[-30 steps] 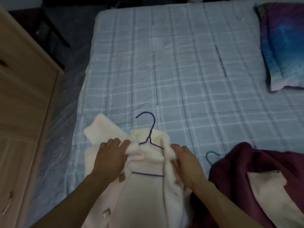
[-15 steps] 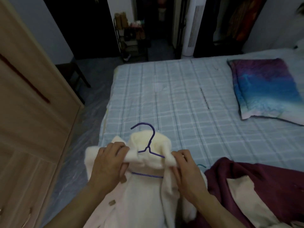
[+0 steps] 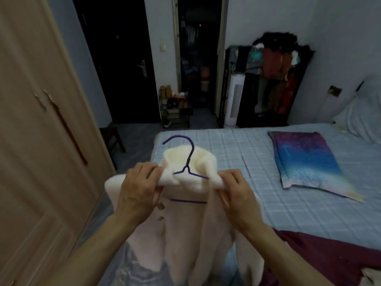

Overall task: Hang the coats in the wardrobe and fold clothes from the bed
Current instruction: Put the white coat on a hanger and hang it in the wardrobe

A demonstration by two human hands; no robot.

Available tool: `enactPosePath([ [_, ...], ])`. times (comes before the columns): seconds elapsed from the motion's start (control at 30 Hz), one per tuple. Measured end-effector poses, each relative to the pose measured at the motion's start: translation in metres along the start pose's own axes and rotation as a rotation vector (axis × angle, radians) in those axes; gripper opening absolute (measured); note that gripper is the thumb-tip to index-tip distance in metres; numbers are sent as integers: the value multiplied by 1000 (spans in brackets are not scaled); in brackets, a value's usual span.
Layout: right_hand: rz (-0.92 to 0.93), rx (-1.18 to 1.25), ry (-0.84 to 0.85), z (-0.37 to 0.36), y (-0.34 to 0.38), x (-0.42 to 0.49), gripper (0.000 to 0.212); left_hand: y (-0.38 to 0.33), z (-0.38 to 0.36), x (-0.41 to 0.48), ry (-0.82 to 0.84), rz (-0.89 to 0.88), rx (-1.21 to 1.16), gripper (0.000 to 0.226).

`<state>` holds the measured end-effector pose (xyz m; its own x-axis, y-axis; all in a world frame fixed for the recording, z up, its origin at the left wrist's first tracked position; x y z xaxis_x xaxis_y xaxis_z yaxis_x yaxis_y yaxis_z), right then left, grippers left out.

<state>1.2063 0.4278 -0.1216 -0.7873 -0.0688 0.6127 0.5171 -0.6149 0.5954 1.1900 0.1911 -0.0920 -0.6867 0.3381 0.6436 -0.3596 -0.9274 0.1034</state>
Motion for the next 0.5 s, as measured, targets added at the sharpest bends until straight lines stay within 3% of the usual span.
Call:
enactPosePath([
  [0.3, 149, -179, -173, 105, 103, 17, 26, -31, 135, 22, -288, 10, 16, 27],
  [0.5, 207, -147, -221, 169, 145, 5, 30, -68, 197, 22, -349, -3, 53, 23],
])
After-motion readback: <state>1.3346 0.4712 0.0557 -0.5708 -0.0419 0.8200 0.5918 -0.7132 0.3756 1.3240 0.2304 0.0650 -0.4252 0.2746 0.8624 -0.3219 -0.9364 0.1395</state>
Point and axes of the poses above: each hand's wrist, its own x-axis towards the middle knuckle, its own z-axis out of the back of the hand, y = z × x, the point moved 8 cm from there along x, towards the middle knuckle, and after that the axes turned 8 degrees about x, right-handed, at the moved point
